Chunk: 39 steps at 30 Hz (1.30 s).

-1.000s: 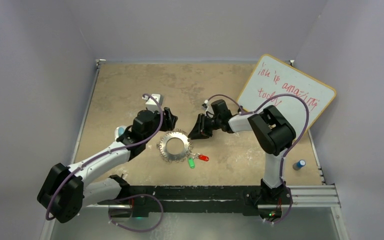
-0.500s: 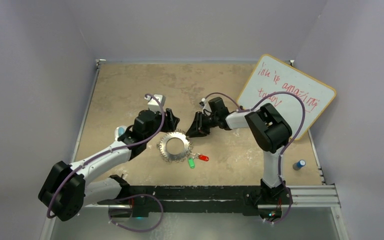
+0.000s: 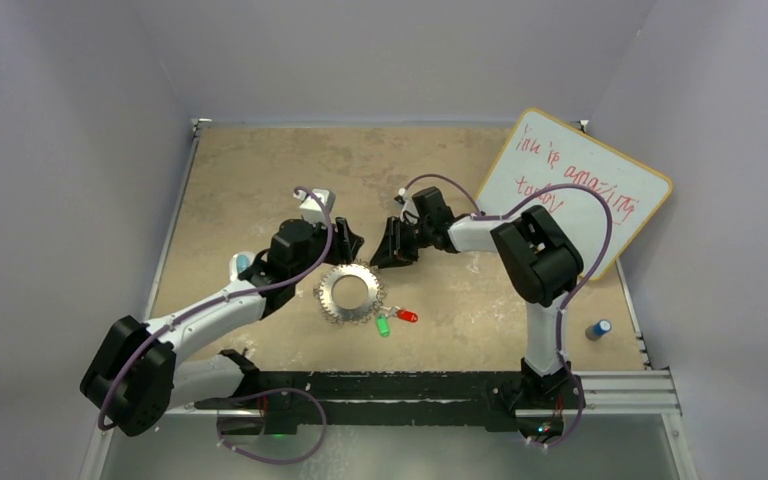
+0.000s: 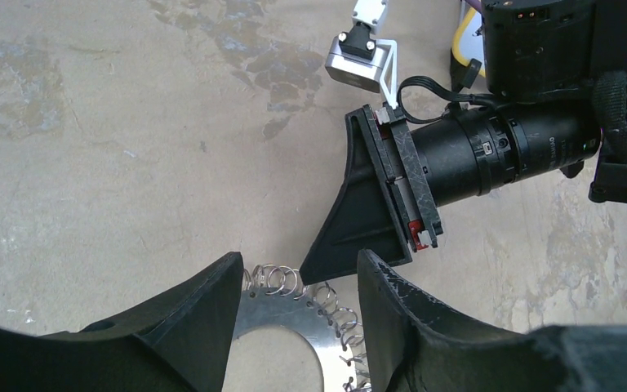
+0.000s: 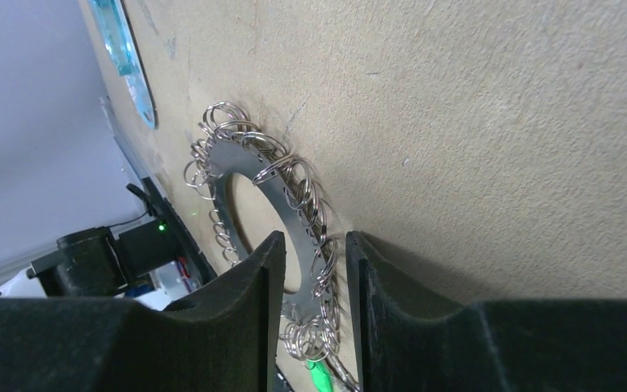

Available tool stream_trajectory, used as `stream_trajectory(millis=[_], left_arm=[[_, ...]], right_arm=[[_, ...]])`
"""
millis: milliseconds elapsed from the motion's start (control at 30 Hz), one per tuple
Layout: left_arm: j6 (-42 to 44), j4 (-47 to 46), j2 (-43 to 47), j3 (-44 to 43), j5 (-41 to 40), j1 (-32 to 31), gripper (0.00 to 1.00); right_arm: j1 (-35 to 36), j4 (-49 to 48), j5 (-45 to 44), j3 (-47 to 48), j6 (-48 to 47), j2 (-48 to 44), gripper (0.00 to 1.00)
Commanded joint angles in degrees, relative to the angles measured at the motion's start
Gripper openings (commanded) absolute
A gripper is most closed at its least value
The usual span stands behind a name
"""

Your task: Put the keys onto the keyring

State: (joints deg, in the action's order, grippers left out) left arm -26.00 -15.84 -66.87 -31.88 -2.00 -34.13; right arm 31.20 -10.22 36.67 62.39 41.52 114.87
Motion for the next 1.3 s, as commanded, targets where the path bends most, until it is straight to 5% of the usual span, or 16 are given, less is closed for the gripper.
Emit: stream_trajectory(millis=[0, 633, 933, 1267], left_arm=[[-0.28, -2.89, -0.35, -0.98, 1.37, 0.38, 0.52], [-0.06, -2.84, -0.61, -1.38, 1.74, 0.42, 0.52], [0.29, -2.46, -0.67, -1.95, 1.74, 0.38, 0.52], [0.51, -2.52, -0.78, -2.06, 1.74, 0.38, 0.52]], right_arm=[[-0.19, 4.10, -4.08, 0.96, -4.85, 0.56, 0.37], [-0.18, 8.78, -2.21, -0.90, -7.49, 1.44, 0.35], [-0.20, 9.13, -1.42, -1.57, -8.11, 1.66, 0.14], [-0.18, 7.93, 0.72, -0.47, -8.03, 1.13, 0.24]])
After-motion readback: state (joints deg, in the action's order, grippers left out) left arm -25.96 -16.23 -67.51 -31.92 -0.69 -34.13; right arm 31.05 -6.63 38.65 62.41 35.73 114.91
